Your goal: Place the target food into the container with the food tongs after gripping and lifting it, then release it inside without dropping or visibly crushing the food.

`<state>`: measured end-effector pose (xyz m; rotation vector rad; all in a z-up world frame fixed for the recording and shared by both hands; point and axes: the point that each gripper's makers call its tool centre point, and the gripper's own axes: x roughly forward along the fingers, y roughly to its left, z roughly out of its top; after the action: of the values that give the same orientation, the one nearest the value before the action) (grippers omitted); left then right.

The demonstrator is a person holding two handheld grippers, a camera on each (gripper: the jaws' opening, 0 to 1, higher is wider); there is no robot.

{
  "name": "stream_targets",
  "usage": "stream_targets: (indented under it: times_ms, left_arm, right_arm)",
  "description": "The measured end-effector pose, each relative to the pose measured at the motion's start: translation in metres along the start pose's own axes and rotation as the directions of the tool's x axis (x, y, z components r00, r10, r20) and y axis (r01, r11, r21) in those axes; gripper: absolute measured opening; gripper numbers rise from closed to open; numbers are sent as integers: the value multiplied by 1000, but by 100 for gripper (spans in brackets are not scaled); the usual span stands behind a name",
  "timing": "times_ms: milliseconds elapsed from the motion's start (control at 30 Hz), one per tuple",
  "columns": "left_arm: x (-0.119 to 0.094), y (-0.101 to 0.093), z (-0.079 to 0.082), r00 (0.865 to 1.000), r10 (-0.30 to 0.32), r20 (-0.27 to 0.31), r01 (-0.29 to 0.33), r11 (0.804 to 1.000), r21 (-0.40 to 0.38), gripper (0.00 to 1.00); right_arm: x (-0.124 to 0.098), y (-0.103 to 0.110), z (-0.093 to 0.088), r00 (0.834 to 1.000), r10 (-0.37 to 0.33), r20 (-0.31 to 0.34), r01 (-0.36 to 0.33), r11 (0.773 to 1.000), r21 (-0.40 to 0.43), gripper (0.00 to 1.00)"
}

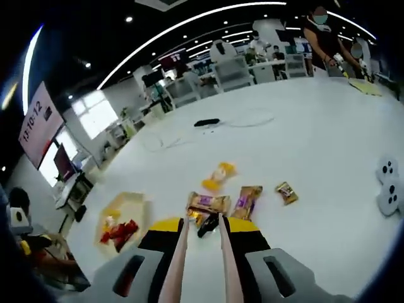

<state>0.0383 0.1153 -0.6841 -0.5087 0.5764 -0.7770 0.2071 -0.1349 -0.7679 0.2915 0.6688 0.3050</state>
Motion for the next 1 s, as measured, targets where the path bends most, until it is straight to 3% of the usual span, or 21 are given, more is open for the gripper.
stream_targets:
  times_ms: [233, 467, 667, 1000]
  left_arm:
    - [7, 2, -1, 1000, 8, -10, -8, 1000, 10, 56]
    - [8, 9, -3, 999, 19, -25, -19, 1000, -1, 56]
    - [8, 12, -7, 999, 28, -38, -29, 999, -15, 55]
    - [8, 17, -11, 998, 43, -46, -44, 999, -31, 55]
  right_arm:
    - [15, -21, -2, 996, -82, -23, 81, 996, -34, 25]
    - [25, -41, 3, 988, -153, -33, 151, 986, -77, 25]
    - [41, -50, 3, 982, -182, -44, 179, 982, -53, 26]
    - [61, -58, -11, 965, -244, -94, 235, 967, -97, 25]
